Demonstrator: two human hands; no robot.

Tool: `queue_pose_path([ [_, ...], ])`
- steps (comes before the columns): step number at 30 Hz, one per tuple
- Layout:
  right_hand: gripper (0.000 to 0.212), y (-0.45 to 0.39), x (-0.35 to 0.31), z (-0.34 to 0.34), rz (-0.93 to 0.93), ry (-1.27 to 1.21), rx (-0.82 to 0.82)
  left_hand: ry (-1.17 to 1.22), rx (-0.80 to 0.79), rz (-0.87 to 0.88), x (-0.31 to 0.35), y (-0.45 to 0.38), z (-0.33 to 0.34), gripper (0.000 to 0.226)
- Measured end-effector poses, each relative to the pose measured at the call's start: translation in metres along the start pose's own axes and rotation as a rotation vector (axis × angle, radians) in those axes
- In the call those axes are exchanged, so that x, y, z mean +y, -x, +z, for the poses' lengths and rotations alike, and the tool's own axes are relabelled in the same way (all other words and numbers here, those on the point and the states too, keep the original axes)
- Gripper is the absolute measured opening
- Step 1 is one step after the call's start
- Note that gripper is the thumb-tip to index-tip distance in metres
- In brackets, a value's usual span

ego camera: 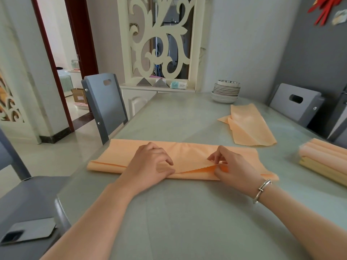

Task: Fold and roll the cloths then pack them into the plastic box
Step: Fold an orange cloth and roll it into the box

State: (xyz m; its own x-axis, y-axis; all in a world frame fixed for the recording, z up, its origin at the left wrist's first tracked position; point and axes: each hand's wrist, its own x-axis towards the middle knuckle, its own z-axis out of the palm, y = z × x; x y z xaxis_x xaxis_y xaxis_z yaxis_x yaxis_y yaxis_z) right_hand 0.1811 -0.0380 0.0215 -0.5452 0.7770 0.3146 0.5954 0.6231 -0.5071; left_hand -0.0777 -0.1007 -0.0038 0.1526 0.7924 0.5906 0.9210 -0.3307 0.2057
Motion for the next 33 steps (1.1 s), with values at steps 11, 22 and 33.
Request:
queue_pose_path([
  [11,0.019,0.002,0.000,-0.001,-0.004,0.053,-0.065,-0.029,0.026,0.057,0.013,0.001,-0.011,0.009],
  [22,0.010,0.002,-0.001,-0.007,0.073,0.109,-0.246,0.002,-0.174,0.053,0.014,0.002,-0.010,0.010],
  [33,0.059,-0.003,0.063,-0.044,0.576,0.539,-0.101,0.193,-0.236,-0.220,0.014,-0.002,0.009,0.024],
])
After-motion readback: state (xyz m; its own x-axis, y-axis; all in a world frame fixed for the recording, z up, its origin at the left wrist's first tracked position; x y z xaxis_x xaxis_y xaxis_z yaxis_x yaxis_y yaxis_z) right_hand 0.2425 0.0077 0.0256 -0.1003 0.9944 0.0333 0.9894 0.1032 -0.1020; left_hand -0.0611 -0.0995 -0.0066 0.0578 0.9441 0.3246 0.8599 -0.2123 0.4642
